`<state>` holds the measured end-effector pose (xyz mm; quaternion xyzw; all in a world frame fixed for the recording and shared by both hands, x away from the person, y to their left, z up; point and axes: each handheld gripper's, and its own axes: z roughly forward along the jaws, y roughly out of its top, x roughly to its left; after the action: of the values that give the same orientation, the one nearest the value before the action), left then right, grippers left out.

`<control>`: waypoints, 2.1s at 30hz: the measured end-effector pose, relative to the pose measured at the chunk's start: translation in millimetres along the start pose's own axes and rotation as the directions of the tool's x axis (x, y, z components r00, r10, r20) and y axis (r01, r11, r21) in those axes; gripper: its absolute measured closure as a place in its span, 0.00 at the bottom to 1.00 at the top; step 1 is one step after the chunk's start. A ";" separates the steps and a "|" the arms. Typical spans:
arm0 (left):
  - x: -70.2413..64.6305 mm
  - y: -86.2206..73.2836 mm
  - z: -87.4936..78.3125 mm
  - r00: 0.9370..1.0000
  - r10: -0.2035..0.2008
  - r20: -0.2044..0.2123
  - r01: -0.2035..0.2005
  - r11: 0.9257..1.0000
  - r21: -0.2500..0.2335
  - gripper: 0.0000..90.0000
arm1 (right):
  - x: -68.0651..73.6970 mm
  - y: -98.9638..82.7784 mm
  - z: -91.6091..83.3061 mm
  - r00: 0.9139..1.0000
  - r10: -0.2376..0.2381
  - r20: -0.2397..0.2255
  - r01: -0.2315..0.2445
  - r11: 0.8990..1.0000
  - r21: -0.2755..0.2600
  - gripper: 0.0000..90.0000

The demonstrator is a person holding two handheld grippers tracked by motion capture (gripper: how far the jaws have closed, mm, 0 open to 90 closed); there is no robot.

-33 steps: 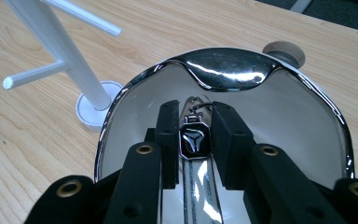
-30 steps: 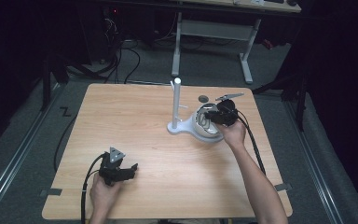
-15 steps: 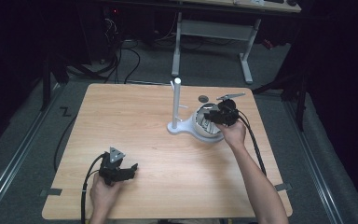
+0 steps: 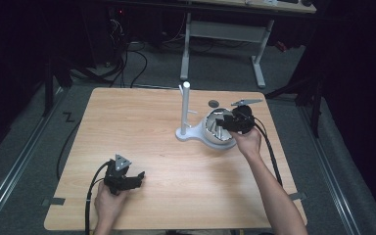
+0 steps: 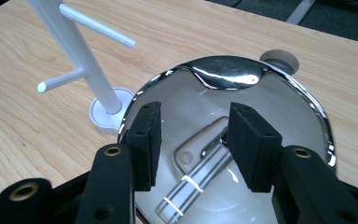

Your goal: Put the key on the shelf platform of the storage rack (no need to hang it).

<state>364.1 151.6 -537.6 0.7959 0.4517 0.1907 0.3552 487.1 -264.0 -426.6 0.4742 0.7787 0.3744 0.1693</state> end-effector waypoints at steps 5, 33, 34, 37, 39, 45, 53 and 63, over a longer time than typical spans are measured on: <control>0.0 0.0 0.0 1.000 0.001 0.000 -0.001 1.000 0.000 0.23 | -5.9 -4.9 -7.7 1.000 0.010 0.002 -0.010 1.000 -0.013 0.61; 0.0 0.0 0.0 1.000 0.000 0.000 0.000 1.000 0.000 0.23 | -13.9 -26.3 -49.9 0.999 0.045 0.008 -0.044 0.997 -0.064 0.60; 0.0 0.0 0.0 1.000 0.000 0.000 0.000 1.000 0.000 0.23 | -14.4 -27.5 -50.5 0.999 0.046 0.011 -0.045 0.997 -0.063 0.60; 0.0 0.0 0.0 1.000 0.000 0.000 0.000 1.000 0.000 0.23 | -16.1 -30.3 -54.5 0.999 0.044 0.017 -0.043 0.997 -0.060 0.59; 0.0 0.0 0.0 1.000 0.001 -0.001 -0.001 1.000 0.000 0.23 | -16.1 -30.8 -58.3 0.999 0.047 0.018 -0.045 0.997 -0.062 0.59; -0.1 0.0 0.0 1.000 0.001 -0.001 -0.001 1.000 0.000 0.23 | -18.4 -32.1 -68.8 0.999 0.037 0.023 -0.035 0.997 -0.063 0.59; -0.1 0.0 0.0 1.000 0.001 -0.001 -0.001 1.000 0.000 0.23 | -16.7 -35.6 -80.8 1.000 0.021 0.017 -0.020 0.998 -0.061 0.57; -0.1 0.0 0.0 1.000 0.000 -0.001 0.000 1.000 0.000 0.23 | -10.0 -38.3 -89.5 1.000 0.004 0.009 -0.003 0.999 -0.046 0.57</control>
<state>364.0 151.5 -537.6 0.7958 0.4517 0.1911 0.3551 413.2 -320.9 -396.8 0.4732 0.7682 0.3904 0.1833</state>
